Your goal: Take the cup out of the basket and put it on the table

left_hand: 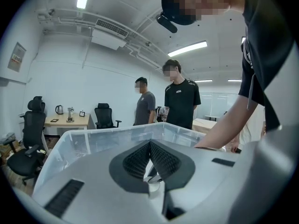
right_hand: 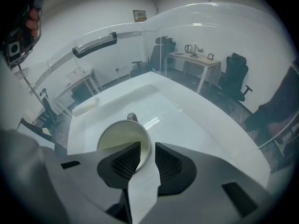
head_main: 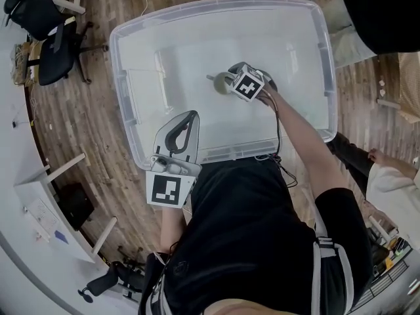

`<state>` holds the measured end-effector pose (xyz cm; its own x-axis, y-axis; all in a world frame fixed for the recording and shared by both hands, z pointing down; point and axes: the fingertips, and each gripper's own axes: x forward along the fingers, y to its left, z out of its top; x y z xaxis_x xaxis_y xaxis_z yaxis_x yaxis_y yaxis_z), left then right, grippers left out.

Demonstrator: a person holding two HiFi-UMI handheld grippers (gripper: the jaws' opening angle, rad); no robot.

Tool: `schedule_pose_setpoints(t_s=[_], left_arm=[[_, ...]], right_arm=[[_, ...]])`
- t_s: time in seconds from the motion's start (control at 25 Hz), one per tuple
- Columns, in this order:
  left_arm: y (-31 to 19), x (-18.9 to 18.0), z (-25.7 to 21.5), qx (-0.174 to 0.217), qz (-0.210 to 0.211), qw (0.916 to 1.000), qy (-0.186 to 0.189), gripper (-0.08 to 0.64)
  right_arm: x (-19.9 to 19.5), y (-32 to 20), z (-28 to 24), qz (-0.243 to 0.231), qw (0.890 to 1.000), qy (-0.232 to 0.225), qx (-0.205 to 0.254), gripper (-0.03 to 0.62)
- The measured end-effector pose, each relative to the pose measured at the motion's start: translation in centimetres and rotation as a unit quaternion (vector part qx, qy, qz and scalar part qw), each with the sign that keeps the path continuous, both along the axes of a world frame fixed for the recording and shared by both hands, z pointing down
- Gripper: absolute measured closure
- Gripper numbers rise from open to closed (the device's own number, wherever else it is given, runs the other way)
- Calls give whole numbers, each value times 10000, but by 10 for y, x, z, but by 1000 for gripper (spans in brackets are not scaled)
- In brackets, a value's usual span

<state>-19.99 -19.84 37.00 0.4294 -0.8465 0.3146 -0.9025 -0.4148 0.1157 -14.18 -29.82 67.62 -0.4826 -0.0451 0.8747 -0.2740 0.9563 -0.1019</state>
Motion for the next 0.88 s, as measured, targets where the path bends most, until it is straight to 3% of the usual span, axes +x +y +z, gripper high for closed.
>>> schedule_pose_setpoints(t_s=[0.16,0.32,0.72,0.88], left_arm=[[3,-6,2,-33,-98,9999,11,541],[6,-9,3,-19,-138,9999,5,541],[5,-11,1,30,-182,9998,39,541],[6,-11,3,32,-175,9998,85,541]], right_arm=[[-3,1,8,41,9999,83,-50,489],[-2,-2,8,137,9998,102,35,537],[15,-8,8,231,9988,383,198,551],[21,-9,-6,356,9988,302,171,551]])
